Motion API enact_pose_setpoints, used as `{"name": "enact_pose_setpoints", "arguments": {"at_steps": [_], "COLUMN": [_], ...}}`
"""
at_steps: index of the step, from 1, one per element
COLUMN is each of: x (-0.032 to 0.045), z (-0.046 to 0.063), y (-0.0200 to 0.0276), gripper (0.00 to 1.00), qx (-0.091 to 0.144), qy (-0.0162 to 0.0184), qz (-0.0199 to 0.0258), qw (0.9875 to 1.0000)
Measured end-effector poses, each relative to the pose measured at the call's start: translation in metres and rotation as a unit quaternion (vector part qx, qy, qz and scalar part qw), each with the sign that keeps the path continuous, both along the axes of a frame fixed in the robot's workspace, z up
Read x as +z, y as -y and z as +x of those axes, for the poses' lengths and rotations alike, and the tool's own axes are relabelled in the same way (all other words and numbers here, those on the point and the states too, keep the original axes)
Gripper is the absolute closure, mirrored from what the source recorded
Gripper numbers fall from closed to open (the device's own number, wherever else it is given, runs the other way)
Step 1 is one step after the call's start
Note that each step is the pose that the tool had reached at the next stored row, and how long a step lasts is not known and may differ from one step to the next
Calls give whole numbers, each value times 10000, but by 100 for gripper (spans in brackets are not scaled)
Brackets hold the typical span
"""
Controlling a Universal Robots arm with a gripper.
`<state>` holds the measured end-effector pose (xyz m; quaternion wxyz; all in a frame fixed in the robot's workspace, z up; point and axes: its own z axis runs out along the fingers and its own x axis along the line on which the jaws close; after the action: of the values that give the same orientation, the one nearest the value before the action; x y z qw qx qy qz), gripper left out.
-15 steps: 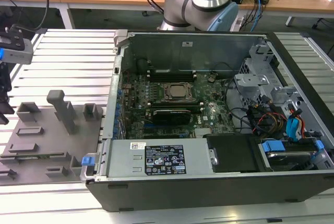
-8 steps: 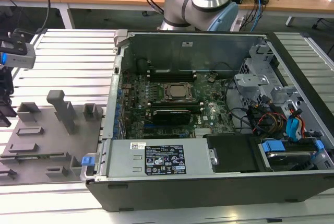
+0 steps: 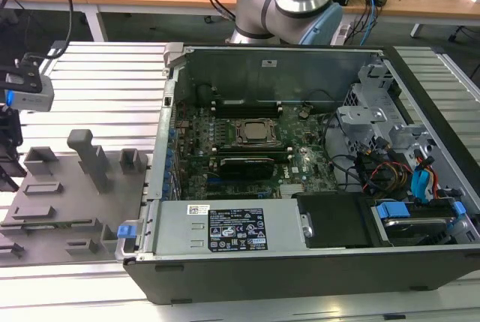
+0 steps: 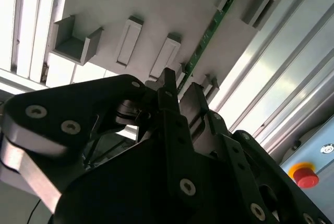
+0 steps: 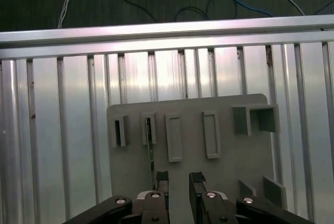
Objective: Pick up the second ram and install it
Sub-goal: 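Pick up the second ram and move it above second insertion slot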
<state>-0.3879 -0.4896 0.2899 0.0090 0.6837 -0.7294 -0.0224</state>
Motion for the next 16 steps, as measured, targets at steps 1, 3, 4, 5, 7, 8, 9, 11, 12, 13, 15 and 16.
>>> {"name": "enact_pose_setpoints", "arguments": {"at_steps": [1, 3, 4, 5, 7, 8, 9, 11, 12, 13, 15, 16], "x": [-13, -35, -42, -55, -70, -79, -94, -112, -129, -141, -163, -187], "z": [0, 0, 0, 0, 0, -1, 1, 2, 2, 2, 3, 10], "y": [24, 50, 57, 66, 75, 77, 78, 79, 78, 78, 78, 78], "gripper": [70, 70, 70, 70, 70, 70, 70, 70, 70, 70, 70, 70], "qx": [0, 0, 0, 0, 0, 0, 2, 3, 2, 2, 2, 3], "qy": [0, 0, 1, 1, 0, -1, 0, 0, 0, 0, 0, 0], "qz": [0, -1, -1, -3, -8, -16, -28, -37, -41, -42, -43, -53], "qw": [10000, 10000, 10000, 10000, 10000, 10000, 10000, 10000, 10000, 10000, 10000, 10000]}}
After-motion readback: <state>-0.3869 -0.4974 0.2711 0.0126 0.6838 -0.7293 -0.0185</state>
